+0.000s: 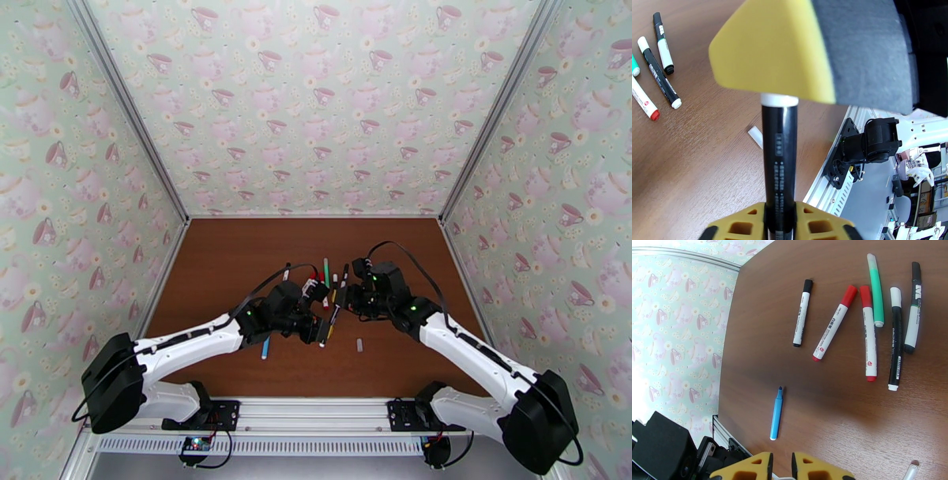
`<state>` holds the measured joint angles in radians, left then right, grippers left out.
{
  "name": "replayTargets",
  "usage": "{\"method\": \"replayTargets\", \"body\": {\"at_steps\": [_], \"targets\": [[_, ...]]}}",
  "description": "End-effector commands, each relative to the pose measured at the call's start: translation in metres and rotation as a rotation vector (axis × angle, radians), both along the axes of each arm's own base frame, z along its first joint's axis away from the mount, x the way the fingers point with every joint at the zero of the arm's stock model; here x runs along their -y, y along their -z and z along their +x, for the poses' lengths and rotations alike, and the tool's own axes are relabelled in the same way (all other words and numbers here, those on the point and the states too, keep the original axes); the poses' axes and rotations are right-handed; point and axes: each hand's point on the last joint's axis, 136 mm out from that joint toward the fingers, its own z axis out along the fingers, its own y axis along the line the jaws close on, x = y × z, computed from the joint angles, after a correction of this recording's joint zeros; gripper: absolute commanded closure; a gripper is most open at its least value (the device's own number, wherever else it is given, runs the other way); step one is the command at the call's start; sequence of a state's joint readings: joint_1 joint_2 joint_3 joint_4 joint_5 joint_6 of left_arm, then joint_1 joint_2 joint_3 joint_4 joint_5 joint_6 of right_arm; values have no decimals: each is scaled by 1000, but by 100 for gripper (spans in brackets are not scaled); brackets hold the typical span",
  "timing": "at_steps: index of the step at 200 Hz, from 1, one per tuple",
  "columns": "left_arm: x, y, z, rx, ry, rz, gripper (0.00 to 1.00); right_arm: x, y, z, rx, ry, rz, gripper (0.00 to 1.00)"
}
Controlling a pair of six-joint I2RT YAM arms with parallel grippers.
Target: Open the pen caps
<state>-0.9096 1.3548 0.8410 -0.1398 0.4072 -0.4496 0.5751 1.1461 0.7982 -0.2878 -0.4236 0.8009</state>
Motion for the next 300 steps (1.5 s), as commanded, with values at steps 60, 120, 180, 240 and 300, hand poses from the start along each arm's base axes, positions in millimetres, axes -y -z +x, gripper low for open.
{"method": "replayTargets", "body": {"at_steps": [60,120,180,240,300], "targets": [[7,-28,26,29,-99,-158,61,-6,-36,-1,54,-14,99,87],[13,-26,30,16,-89,-162,69,-7,-37,-2,55,-13,116,87],[13,-26,31,24,-88,-151,87,-7,-34,0,51,-5,114,87],[4,-19,30,57,-92,-75,97,2,-32,7,44,63,81,89],[13,-41,-3,-48,89,-221,100,8,-73,8,165,-12,255,90]]}}
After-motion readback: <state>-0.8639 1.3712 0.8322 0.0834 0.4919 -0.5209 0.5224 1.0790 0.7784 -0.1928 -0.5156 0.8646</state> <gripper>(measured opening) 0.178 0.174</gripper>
